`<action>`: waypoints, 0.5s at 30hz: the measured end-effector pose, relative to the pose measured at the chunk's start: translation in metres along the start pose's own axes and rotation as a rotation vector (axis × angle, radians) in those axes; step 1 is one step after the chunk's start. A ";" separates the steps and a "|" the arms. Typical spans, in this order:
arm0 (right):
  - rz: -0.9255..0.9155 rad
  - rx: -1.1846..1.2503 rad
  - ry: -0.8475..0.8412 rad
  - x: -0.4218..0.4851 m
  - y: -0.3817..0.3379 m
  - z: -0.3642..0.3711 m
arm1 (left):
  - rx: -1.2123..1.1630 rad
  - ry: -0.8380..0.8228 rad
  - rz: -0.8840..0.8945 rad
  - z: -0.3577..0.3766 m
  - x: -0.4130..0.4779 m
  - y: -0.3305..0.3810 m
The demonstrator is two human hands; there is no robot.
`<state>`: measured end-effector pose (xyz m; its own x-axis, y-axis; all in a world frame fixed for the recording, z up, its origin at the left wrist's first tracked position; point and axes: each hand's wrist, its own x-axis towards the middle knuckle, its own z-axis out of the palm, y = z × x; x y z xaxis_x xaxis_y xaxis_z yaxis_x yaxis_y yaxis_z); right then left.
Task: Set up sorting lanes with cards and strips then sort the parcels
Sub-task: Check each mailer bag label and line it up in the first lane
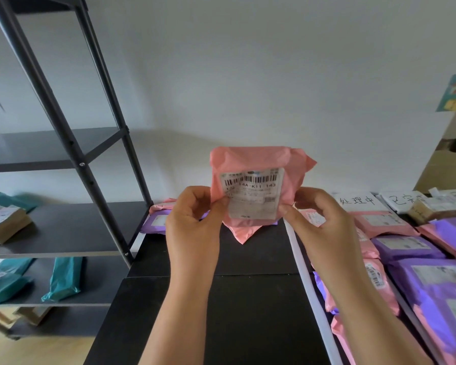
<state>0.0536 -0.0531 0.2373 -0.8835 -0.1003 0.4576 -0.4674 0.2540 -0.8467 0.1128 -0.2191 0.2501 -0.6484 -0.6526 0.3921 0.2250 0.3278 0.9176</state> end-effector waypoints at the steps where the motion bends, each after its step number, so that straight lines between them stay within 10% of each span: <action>1: -0.007 -0.025 -0.007 -0.001 0.001 0.001 | -0.009 0.006 -0.002 0.000 0.000 0.000; 15: 0.138 0.162 0.158 0.003 0.001 -0.009 | -0.076 -0.318 -0.239 -0.004 -0.006 0.001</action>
<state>0.0509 -0.0441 0.2400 -0.9293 0.0798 0.3605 -0.3528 0.0961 -0.9307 0.1201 -0.2177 0.2487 -0.8791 -0.4562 0.1377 0.0855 0.1333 0.9874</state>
